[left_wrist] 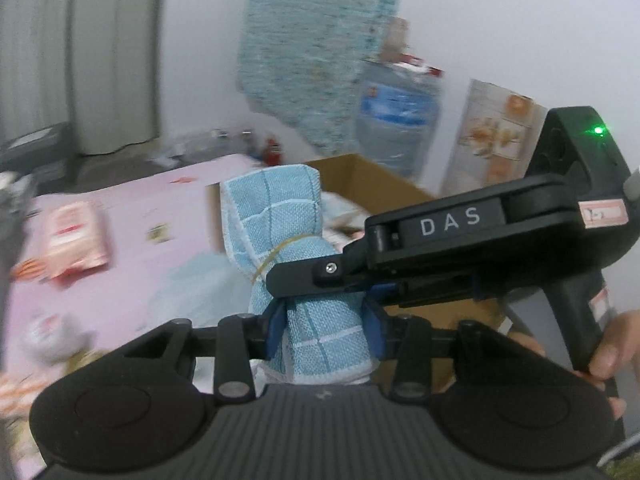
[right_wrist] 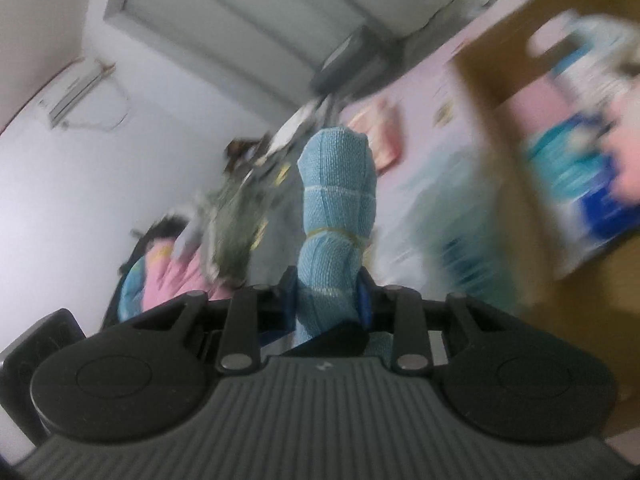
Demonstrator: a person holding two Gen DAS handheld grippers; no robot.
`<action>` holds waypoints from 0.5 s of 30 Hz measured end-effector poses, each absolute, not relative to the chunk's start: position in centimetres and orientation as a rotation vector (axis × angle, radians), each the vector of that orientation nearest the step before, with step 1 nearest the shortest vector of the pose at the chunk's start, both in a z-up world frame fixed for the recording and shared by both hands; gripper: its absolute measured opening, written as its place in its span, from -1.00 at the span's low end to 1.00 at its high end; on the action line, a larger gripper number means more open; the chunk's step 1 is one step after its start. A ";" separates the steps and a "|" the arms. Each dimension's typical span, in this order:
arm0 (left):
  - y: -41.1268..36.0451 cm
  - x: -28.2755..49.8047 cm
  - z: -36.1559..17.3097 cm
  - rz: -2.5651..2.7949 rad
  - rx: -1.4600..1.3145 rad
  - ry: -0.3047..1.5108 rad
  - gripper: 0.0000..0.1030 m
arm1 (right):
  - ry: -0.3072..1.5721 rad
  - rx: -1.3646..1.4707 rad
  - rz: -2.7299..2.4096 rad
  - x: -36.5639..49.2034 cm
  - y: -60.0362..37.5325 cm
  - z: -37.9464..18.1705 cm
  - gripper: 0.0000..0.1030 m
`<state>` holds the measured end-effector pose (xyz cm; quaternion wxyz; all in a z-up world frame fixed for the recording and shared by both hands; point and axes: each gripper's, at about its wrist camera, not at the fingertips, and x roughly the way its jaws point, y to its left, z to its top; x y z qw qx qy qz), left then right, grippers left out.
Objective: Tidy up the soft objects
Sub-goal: 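Carry the blue towel with the right tool into the cardboard box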
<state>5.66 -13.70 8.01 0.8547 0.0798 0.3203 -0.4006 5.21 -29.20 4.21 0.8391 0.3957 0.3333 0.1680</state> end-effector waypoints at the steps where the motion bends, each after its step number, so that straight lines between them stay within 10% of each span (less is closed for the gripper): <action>1: -15.3 6.0 7.7 -0.866 0.169 0.677 -0.13 | 0.698 0.832 0.324 4.9 -30.7 4.4 -0.46; 15: -25.3 9.8 2.3 -0.962 0.146 0.824 0.13 | 0.785 0.771 -0.038 4.5 -45.9 1.4 -0.50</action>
